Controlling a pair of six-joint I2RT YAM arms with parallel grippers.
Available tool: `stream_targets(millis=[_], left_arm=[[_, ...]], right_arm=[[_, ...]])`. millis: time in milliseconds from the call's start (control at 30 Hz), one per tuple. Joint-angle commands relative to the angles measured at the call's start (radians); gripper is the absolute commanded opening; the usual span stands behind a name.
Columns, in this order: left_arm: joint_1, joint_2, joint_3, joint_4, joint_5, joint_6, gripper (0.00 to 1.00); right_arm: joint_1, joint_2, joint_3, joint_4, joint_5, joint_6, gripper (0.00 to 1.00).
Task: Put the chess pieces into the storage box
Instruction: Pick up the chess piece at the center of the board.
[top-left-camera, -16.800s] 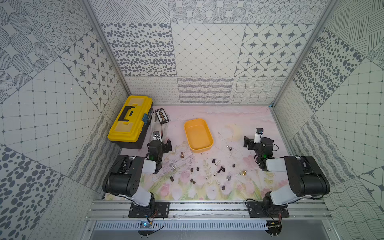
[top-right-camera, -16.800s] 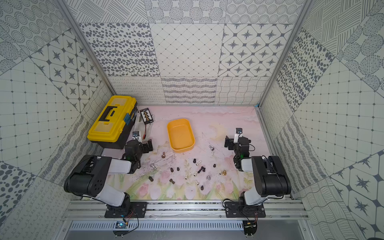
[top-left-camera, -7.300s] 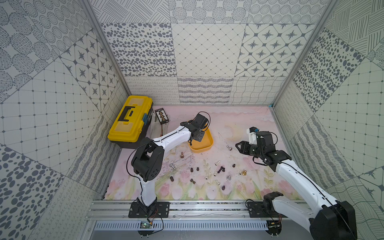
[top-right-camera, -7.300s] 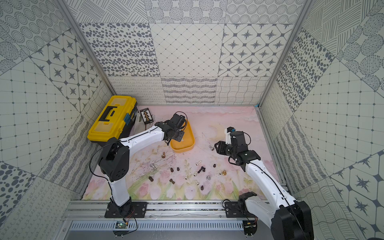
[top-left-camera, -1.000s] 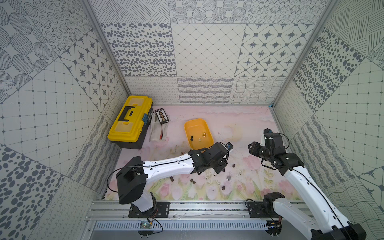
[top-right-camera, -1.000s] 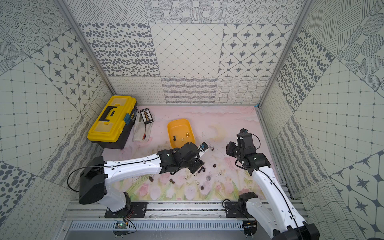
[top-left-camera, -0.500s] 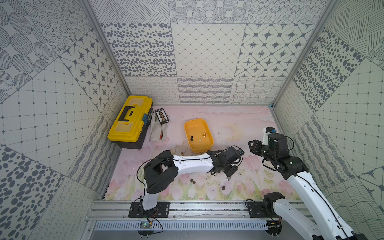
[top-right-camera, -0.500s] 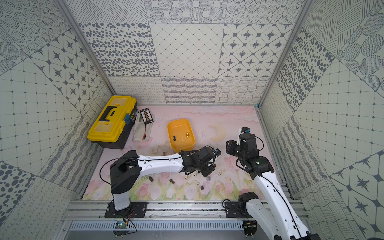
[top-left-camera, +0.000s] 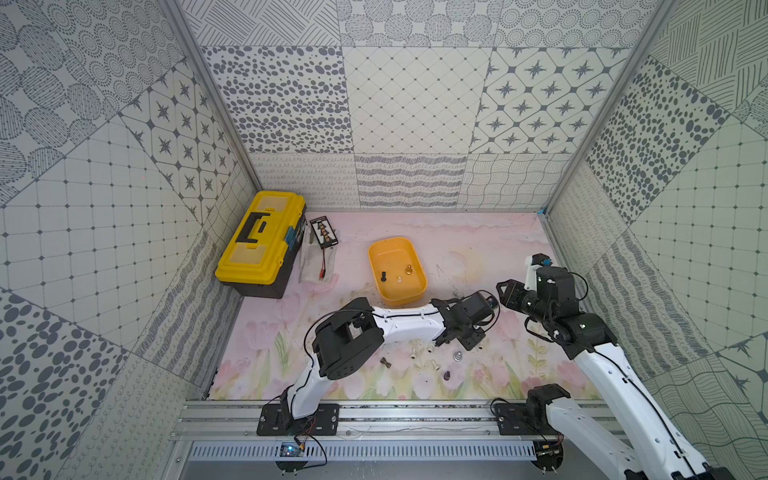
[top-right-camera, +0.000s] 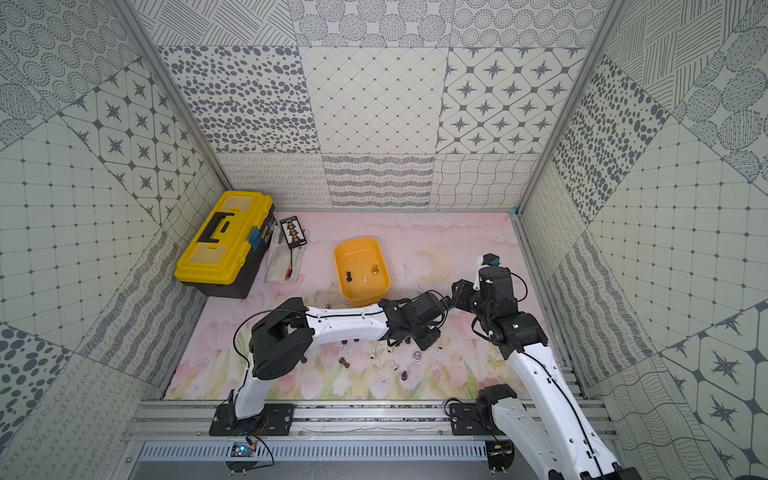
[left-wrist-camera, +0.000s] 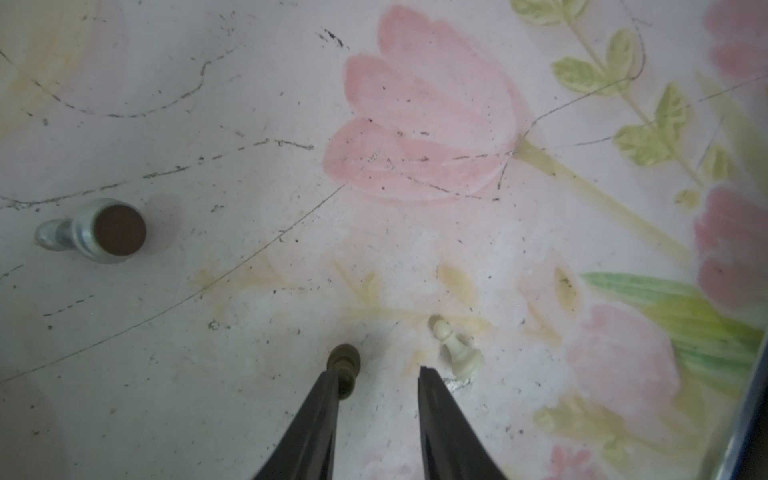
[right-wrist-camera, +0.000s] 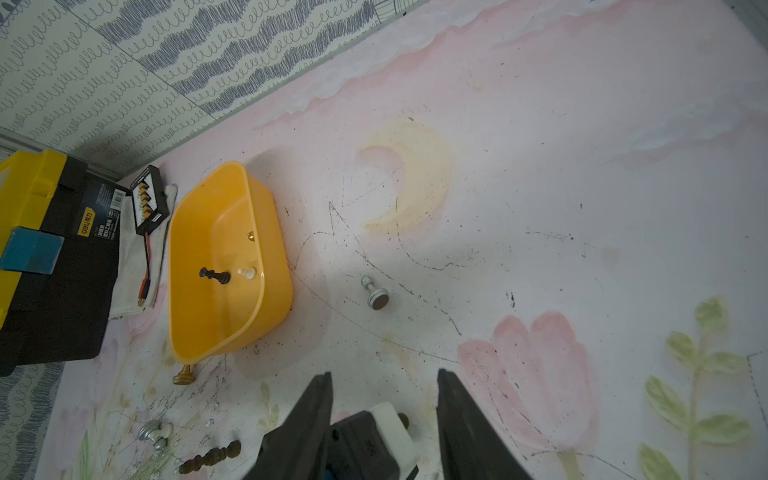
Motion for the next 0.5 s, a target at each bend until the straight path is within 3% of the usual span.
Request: stream_targets(millis=[0, 467], left_arm=[[-0.004, 0.055, 0.068, -0.074, -0.035, 0.014, 0.36], [-0.005, 0.049, 0.061, -0.058, -0.039, 0.005, 0.35]], right_arm=[[-0.004, -0.013, 0.033, 0.033, 0.000, -0.019, 0.47], [-0.004, -0.017, 0.024, 0.022, 0.000, -0.026, 0.47]])
